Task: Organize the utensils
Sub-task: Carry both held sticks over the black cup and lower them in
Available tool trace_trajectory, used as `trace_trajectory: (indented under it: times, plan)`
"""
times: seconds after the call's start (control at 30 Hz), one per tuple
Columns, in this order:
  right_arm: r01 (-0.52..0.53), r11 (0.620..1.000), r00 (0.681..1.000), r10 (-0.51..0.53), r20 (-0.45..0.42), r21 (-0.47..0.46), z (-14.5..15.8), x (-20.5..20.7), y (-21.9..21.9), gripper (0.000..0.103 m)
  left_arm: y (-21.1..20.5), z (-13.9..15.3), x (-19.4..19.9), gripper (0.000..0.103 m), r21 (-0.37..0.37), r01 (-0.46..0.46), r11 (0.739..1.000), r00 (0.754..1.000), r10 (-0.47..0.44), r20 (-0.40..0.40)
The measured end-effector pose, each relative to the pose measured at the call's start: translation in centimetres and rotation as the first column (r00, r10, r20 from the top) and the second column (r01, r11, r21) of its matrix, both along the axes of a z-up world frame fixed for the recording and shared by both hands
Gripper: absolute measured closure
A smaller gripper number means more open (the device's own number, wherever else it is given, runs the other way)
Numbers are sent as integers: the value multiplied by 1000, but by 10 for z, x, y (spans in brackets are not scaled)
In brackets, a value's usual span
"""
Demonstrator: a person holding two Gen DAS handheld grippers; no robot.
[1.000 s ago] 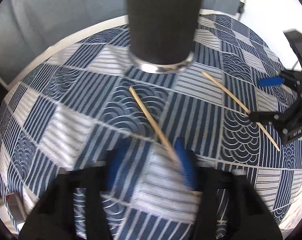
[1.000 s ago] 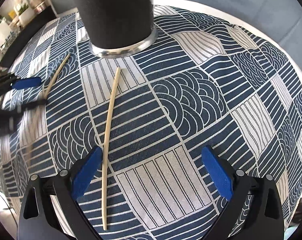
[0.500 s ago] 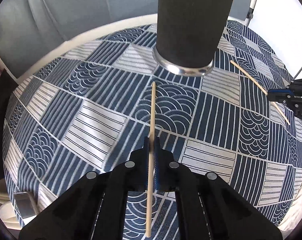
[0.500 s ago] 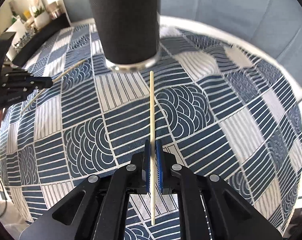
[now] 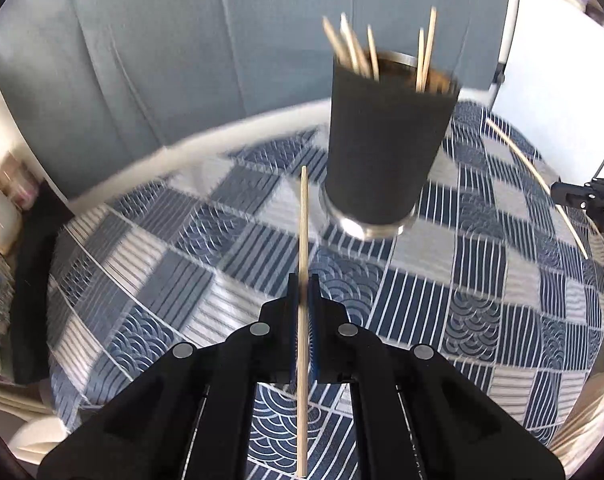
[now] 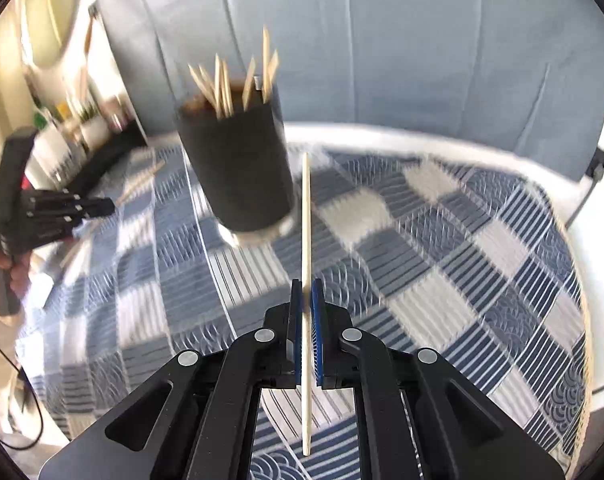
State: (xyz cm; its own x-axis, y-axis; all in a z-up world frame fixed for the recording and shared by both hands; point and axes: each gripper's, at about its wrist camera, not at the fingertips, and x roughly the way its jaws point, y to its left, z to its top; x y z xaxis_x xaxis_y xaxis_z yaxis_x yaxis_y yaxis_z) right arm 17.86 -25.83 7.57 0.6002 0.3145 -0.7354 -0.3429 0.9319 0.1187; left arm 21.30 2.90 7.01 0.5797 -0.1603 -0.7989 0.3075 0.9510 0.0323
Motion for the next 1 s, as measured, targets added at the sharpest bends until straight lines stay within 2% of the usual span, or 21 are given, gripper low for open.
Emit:
trace_trajectory:
  times: [0.23,0.33,0.53,0.63,0.8,0.87,0.93,1.0]
  plan:
    - [2,995,986,-19,163,103,63,2,-6,99,-7,55,1,98,-18,-4,1000,996,5,90]
    - [3,987,974,-39,221,161,86,2,-11,99,-10,70,1,98,10,-5,1000,992,3,129]
    - [-3,976,949,-66,307,218,115,5,-7,99,-19,108,3,98,11,16,1000,978,-18,208]
    - [-12,966,939,-79,335,260,123,12,-3,99,-24,127,7,98,-48,58,997,970,-45,241]
    - [-47,946,923,-83,377,322,131,23,5,99,-35,145,11,98,-84,97,992,951,-67,302]
    - [-64,934,916,-84,391,351,135,29,10,99,-36,153,15,98,-133,120,984,942,-70,328]
    - [-83,923,909,-85,408,377,137,35,14,99,-34,157,18,98,-201,147,968,926,-64,372]
    - [-92,915,901,-92,425,393,135,41,19,99,-37,159,16,98,-222,179,958,903,-70,424]
